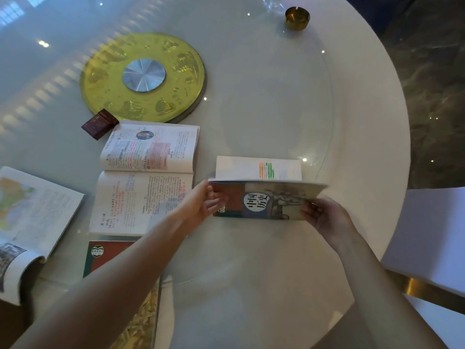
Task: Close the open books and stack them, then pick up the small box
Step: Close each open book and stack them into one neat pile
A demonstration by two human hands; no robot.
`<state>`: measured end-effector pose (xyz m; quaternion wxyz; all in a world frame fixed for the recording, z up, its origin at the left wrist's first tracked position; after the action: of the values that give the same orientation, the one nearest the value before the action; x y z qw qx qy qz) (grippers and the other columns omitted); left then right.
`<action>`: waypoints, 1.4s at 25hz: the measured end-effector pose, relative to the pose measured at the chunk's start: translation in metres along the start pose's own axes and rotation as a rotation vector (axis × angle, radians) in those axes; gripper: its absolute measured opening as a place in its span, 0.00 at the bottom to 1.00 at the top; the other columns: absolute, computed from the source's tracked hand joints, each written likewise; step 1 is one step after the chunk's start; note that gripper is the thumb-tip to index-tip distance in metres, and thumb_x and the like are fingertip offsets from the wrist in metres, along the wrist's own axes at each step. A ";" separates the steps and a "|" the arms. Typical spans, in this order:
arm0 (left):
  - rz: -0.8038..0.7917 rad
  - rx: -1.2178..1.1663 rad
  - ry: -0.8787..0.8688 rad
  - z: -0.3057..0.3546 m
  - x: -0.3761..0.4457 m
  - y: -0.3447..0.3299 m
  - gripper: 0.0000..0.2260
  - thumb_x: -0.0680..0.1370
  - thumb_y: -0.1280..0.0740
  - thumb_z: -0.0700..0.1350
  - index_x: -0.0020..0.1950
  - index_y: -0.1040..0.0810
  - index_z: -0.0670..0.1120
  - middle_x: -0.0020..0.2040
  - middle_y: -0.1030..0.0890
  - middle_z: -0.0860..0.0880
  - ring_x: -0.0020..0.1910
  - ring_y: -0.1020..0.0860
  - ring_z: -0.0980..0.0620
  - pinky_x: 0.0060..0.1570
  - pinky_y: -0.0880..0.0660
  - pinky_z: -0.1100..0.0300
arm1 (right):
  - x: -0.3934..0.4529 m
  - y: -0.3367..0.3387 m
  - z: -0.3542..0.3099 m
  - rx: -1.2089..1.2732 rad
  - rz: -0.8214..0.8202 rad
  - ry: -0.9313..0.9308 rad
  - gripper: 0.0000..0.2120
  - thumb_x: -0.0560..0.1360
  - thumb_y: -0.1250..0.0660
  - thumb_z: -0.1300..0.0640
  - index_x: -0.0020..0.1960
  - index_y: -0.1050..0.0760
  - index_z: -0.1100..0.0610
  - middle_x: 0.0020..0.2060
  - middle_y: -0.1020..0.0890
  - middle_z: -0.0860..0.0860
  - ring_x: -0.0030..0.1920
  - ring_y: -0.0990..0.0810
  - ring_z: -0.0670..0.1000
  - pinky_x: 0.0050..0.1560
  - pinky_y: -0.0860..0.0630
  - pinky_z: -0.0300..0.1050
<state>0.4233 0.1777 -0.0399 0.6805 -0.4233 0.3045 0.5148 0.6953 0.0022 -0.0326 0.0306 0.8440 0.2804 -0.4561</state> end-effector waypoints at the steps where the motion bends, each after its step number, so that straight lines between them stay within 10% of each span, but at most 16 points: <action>1: 0.009 0.025 -0.003 0.000 0.003 -0.002 0.15 0.82 0.36 0.49 0.61 0.23 0.38 0.49 0.17 0.40 0.47 0.16 0.45 0.43 0.17 0.57 | 0.007 -0.003 0.000 -0.002 0.018 0.005 0.10 0.81 0.42 0.67 0.47 0.23 0.65 0.37 0.21 0.59 0.33 0.18 0.54 0.35 0.14 0.46; 7: 0.105 0.146 0.001 -0.022 0.008 0.005 0.17 0.82 0.34 0.48 0.68 0.28 0.42 0.60 0.20 0.39 0.56 0.17 0.42 0.53 0.19 0.51 | 0.037 -0.019 -0.002 -0.794 0.117 0.118 0.07 0.79 0.31 0.59 0.53 0.22 0.63 0.38 0.19 0.57 0.33 0.19 0.55 0.41 0.21 0.52; 11: 0.211 0.112 0.065 -0.060 0.001 0.007 0.17 0.80 0.33 0.42 0.67 0.27 0.36 0.56 0.19 0.39 0.53 0.17 0.42 0.49 0.19 0.53 | 0.042 -0.046 -0.027 -1.532 0.381 0.431 0.31 0.75 0.26 0.47 0.70 0.29 0.62 0.65 0.22 0.62 0.67 0.23 0.65 0.60 0.23 0.58; 15: 0.290 0.066 0.038 -0.076 -0.005 -0.004 0.18 0.80 0.33 0.43 0.67 0.29 0.37 0.56 0.21 0.39 0.52 0.17 0.43 0.42 0.19 0.56 | 0.063 -0.095 -0.016 -1.745 -0.030 0.534 0.40 0.82 0.37 0.44 0.86 0.53 0.52 0.86 0.51 0.51 0.85 0.53 0.56 0.82 0.49 0.62; 19: 0.127 0.126 0.217 -0.100 -0.019 -0.027 0.18 0.80 0.32 0.45 0.66 0.30 0.39 0.57 0.23 0.38 0.53 0.20 0.41 0.40 0.20 0.55 | 0.061 -0.090 -0.016 -1.956 0.099 0.541 0.35 0.82 0.41 0.40 0.83 0.43 0.55 0.82 0.37 0.55 0.80 0.38 0.60 0.76 0.39 0.63; 26: 0.196 0.241 0.128 -0.107 -0.014 -0.010 0.08 0.79 0.29 0.45 0.52 0.25 0.41 0.53 0.20 0.42 0.46 0.23 0.47 0.41 0.26 0.57 | 0.008 -0.021 0.029 -1.611 0.220 0.254 0.35 0.77 0.31 0.39 0.73 0.32 0.62 0.69 0.27 0.62 0.69 0.26 0.65 0.65 0.26 0.57; 35: 0.211 0.565 -0.212 -0.086 -0.052 0.043 0.04 0.84 0.38 0.44 0.57 0.26 0.46 0.51 0.17 0.43 0.44 0.16 0.47 0.36 0.16 0.52 | -0.059 -0.005 0.128 -0.911 0.029 0.104 0.14 0.82 0.34 0.55 0.45 0.19 0.64 0.44 0.12 0.62 0.47 0.13 0.65 0.43 0.22 0.53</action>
<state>0.3688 0.0833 -0.0459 0.7421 -0.1276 0.4048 0.5189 0.5709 -0.0593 -0.0594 0.3910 0.7700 0.4417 -0.2430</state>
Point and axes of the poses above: each hand's wrist, its own x-axis towards the middle knuckle, its own y-axis out of the back of the hand, z = x × y, the point moved 6 cm from there along x, towards the middle knuckle
